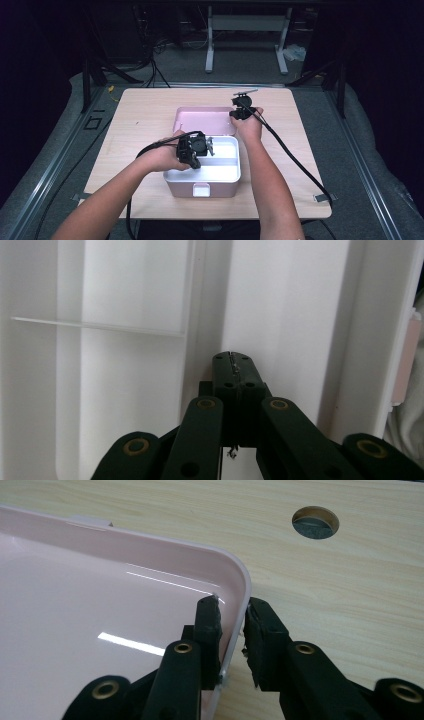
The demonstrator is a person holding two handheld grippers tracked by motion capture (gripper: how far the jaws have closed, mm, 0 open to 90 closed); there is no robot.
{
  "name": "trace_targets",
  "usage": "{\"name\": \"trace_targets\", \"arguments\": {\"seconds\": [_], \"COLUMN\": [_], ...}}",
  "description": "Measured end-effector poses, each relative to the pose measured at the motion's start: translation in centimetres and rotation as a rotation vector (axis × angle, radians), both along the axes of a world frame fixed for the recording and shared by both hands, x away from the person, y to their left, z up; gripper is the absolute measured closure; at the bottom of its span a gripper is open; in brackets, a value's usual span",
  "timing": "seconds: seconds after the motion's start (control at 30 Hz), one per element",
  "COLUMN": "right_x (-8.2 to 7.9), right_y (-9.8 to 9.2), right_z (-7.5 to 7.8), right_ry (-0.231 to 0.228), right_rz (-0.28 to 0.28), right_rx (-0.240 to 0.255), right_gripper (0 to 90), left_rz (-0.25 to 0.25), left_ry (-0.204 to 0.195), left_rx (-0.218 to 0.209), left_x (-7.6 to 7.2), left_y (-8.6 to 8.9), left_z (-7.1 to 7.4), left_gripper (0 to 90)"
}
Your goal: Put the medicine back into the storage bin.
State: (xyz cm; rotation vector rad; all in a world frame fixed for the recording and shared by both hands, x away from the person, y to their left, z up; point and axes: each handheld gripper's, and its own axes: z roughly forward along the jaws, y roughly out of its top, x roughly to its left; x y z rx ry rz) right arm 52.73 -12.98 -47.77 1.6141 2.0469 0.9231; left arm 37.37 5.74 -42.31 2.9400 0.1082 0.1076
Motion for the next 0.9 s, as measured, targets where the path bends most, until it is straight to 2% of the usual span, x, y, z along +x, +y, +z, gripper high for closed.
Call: {"name": "trace_targets", "arguments": {"seconds": [0.1,0.37,0.6,0.77,0.9], "right_x": [0.0,-0.2,-0.5,-1.0,-1.5], "right_y": [-0.1,-0.1,-0.3,-0.4,-0.5], "right_z": [0.1,0.8,1.7,2.5,3.0], "right_ry": [0.012,-0.001,-0.004,-0.038,-0.053], "right_rz": [0.002,-0.024,-0.019,-0.029,-0.033], "right_rx": [0.012,0.04,0.059,0.077,0.054], "right_gripper": [76.8,78.7,80.0,81.3,81.5], "left_rz": [0.0,-0.002,0.001,0.002,0.001], "left_ry": [0.0,-0.004,0.005,0.005,0.001], "left_rx": [-0.001,0.011,0.004,0.003,0.001], "left_x": [0.0,0.0,0.0,0.0,0.0], "left_y": [0.0,-0.1,0.0,0.0,-0.1], "left_z": [0.0,0.1,0.0,0.0,0.0], "left_gripper": [90.0,90.0,90.0,90.0,90.0]}}
